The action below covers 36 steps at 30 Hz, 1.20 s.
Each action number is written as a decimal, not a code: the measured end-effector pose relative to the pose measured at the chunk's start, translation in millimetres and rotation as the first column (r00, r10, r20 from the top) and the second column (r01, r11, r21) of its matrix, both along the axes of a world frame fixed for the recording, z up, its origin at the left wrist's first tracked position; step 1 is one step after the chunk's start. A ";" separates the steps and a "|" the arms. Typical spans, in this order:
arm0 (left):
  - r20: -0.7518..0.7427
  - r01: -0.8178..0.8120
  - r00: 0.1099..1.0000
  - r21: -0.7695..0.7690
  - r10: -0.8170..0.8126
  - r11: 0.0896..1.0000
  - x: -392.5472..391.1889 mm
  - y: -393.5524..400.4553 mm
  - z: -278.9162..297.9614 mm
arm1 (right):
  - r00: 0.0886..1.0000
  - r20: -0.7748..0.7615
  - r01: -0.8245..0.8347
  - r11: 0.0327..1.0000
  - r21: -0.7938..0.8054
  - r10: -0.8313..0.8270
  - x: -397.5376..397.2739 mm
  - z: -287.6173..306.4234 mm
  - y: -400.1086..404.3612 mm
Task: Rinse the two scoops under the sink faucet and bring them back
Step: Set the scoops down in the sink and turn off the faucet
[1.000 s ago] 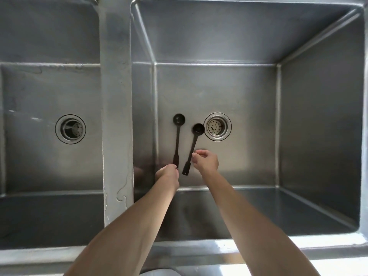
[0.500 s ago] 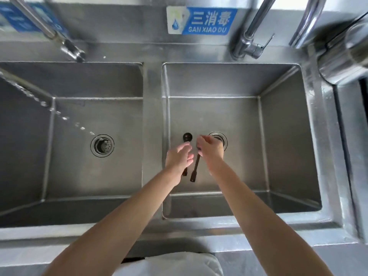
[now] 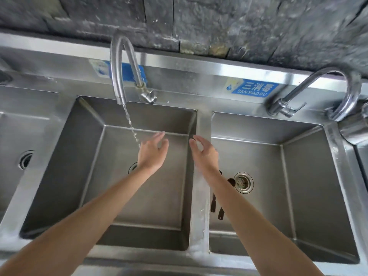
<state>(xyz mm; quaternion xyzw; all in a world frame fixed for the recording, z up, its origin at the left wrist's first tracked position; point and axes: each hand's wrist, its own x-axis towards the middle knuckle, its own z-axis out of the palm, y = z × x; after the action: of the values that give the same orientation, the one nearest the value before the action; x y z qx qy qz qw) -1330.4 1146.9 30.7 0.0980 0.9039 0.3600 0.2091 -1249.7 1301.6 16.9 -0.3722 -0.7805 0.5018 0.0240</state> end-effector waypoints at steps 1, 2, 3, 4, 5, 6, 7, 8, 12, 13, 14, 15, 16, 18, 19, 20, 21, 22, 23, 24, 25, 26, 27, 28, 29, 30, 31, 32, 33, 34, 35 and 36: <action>-0.023 0.018 1.000 -0.003 -0.018 1.000 -12.5 -9.8 0.0 | 0.999 -0.001 -0.034 0.999 0.040 0.034 -10.5 1.5 -11.9; -0.034 0.023 0.999 -0.001 -0.023 1.000 -24.2 -17.6 0.0 | 0.998 0.003 -0.064 0.995 0.075 0.064 -21.0 2.6 -23.6; -0.039 0.024 0.999 0.004 -0.023 1.000 -35.7 -24.3 0.1 | 0.996 0.012 -0.088 0.990 0.107 0.087 -31.3 3.5 -34.8; -0.038 0.023 0.999 0.011 -0.023 1.000 -46.7 -29.4 0.2 | 0.994 0.022 -0.109 0.984 0.140 0.107 -41.7 4.0 -45.4; -0.036 0.023 0.999 0.016 -0.022 1.000 -56.7 -33.5 0.7 | 0.992 0.026 -0.129 0.976 0.173 0.127 -52.4 4.4 -55.2; -0.036 0.020 0.999 0.022 -0.019 1.000 -66.4 -36.7 1.3 | 0.990 0.025 -0.143 0.970 0.195 0.140 -63.1 4.6 -64.6; -0.042 0.015 0.999 0.024 -0.014 1.000 -76.4 -38.8 1.7 | 0.989 0.020 -0.145 0.968 0.205 0.144 -73.9 5.0 -73.3; -0.060 0.015 0.998 0.017 -0.014 1.000 -86.7 -40.3 2.4 | 0.990 0.012 -0.138 0.969 0.205 0.138 -84.8 5.7 -80.9; -0.153 0.134 0.976 -0.132 -0.154 0.982 -129.4 -43.8 0.3 | 0.989 -0.024 -0.134 0.958 0.252 0.145 -127.6 9.2 -98.9; -0.171 0.149 0.970 -0.137 -0.172 0.979 -139.1 -44.6 -0.2 | 0.987 -0.028 -0.146 0.951 0.272 0.160 -137.2 10.5 -100.7; -0.191 0.142 0.968 -0.115 -0.162 0.983 -148.2 -45.2 0.1 | 0.984 -0.033 -0.159 0.945 0.286 0.175 -146.5 11.7 -101.2; -0.212 0.126 0.967 -0.088 -0.143 0.988 -156.3 -45.5 0.5 | 0.982 -0.037 -0.165 0.941 0.296 0.184 -154.7 13.4 -101.2; -0.233 0.126 0.962 -0.084 -0.142 0.988 -164.8 -45.2 0.5 | 0.982 -0.040 -0.163 0.939 0.304 0.183 -162.5 14.7 -100.4; -0.250 0.154 0.952 -0.117 -0.179 0.981 -182.7 -42.9 -1.0 | 0.984 -0.061 -0.139 0.941 0.309 0.165 -176.0 16.6 -97.9; -0.238 0.155 0.955 -0.104 -0.176 0.982 -191.9 -41.8 -2.7 | 0.986 -0.076 -0.121 0.946 0.301 0.151 -182.3 17.4 -96.6; -0.219 0.140 0.964 -0.064 -0.150 0.988 -201.1 -40.6 -4.4 | 0.988 -0.075 -0.105 0.951 0.292 0.132 -188.8 18.3 -94.9; -0.197 0.118 0.973 -0.014 -0.118 0.993 -209.0 -39.7 -6.7 | 0.992 -0.059 -0.087 0.952 0.295 0.109 -195.3 18.4 -93.4; -0.180 0.102 0.979 0.034 -0.095 0.994 -215.9 -39.1 -9.8 | 0.995 -0.051 -0.065 0.949 0.308 0.084 -201.1 17.6 -92.3; -0.167 0.098 0.982 0.071 -0.085 0.993 -220.9 -38.9 -12.7 | 0.996 -0.065 -0.034 0.945 0.325 0.059 -206.1 15.3 -91.6; -0.161 0.097 0.984 0.106 -0.079 0.990 -225.1 -38.8 -16.2 | 0.995 -0.093 0.004 0.941 0.340 0.029 -209.8 12.3 -91.3; -0.155 0.083 0.986 0.146 -0.060 0.986 -228.2 -39.2 -18.8 | 0.992 -0.125 0.045 0.938 0.343 -0.002 -212.3 8.6 -91.8; -0.149 0.058 0.988 0.194 -0.030 0.979 -231.5 -39.3 -21.8 | 0.986 -0.161 0.085 0.937 0.338 -0.031 -213.7 4.2 -92.4; -0.143 0.034 0.990 0.239 0.001 0.970 -234.8 -39.2 -24.8 | 0.979 -0.195 0.118 0.937 0.330 -0.055 -214.1 -0.9 -94.0; -0.140 0.018 0.990 0.275 0.022 0.961 -238.1 -38.6 -27.8 | 0.972 -0.220 0.148 0.935 0.323 -0.078 -214.6 -7.4 -94.8; -0.137 0.011 0.990 0.301 0.032 0.954 -239.5 -38.1 -29.6 | 0.967 -0.234 0.174 0.934 0.310 -0.103 -214.2 -13.6 -95.2; -0.132 0.009 0.991 0.324 0.036 0.946 -241.5 -37.5 -31.5 | 0.959 -0.254 0.199 0.937 0.288 -0.126 -214.3 -18.5 -95.3; -0.123 0.009 0.992 0.343 0.035 0.939 -243.8 -37.5 -33.1 | 0.944 -0.292 0.230 0.941 0.247 -0.154 -214.5 -21.7 -95.9; -0.114 0.012 0.993 0.363 0.031 0.932 -245.7 -37.6 -34.6 | 0.924 -0.336 0.259 0.946 0.196 -0.184 -214.0 -22.2 -97.2; -0.103 0.013 0.994 0.383 0.028 0.924 -246.7 -37.9 -35.9 | 0.902 -0.379 0.283 0.945 0.163 -0.205 -213.6 -23.2 -98.2; -0.091 0.010 0.995 0.405 0.030 0.914 -247.4 -38.2 -37.3 | 0.885 -0.411 0.302 0.942 0.147 -0.219 -213.8 -24.4 -98.7; -0.083 0.005 0.996 0.422 0.033 0.906 -247.8 -38.6 -38.0 | 0.869 -0.436 0.319 0.939 0.130 -0.235 -214.6 -26.2 -98.7; -0.083 -0.001 0.996 0.436 0.041 0.900 -248.2 -38.4 -39.0 | 0.852 -0.458 0.334 0.937 0.098 -0.255 -215.4 -28.8 -98.0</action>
<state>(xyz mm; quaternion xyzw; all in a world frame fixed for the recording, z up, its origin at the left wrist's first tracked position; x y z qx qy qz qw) -1578.6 1108.4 -8.2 0.1486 0.8102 0.5502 0.1371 -1465.1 1203.6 -11.9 -0.3616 -0.7291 0.4925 0.3082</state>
